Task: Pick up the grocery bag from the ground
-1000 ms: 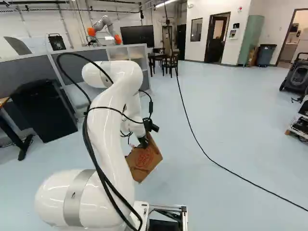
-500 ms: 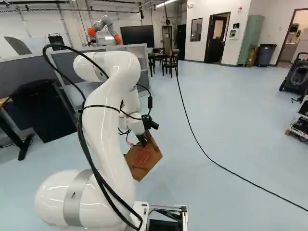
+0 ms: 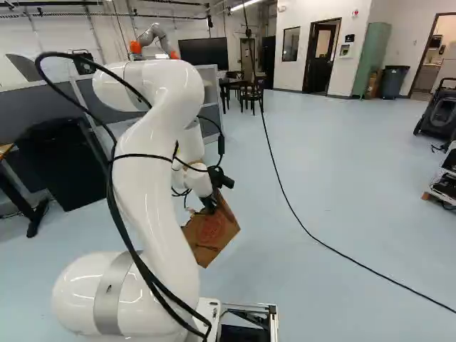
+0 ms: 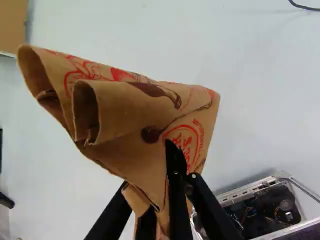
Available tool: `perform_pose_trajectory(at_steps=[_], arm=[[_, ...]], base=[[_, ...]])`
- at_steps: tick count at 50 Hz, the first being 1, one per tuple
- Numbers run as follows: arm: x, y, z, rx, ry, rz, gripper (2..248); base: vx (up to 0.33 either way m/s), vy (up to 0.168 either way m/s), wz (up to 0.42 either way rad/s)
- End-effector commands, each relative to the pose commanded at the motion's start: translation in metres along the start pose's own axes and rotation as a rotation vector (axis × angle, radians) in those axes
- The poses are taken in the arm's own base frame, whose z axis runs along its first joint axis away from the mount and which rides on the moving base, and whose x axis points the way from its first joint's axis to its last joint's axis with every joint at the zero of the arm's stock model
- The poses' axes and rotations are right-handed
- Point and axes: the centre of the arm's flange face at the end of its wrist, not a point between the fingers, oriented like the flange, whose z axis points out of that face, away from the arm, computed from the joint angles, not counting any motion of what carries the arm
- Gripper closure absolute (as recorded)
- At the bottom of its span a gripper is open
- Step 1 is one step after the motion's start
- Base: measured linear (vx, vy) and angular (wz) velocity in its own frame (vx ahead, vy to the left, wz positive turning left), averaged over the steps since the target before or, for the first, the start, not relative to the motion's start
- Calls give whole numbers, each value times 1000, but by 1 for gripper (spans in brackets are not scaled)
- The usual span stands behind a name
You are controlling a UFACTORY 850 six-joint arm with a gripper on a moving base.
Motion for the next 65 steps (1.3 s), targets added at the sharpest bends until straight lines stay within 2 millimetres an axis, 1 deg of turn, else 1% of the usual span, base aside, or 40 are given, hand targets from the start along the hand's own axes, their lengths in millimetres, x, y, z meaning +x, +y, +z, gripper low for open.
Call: perform_pose_trajectory(at_steps=[4, 11, 40, 52, 65], arm=[[-1, 1, -7, 3, 3, 0, 224], [-4, 3, -13, 3, 3, -1, 224], [-20, 12, -22, -10, -16, -6, 224], [-20, 13, -24, -6, -11, -9, 224], [-20, 14, -32, 8, 10, -24, 224]], base=[[0, 0, 0], [0, 0, 0], [0, 0, 0], [0, 0, 0], [0, 0, 0]])
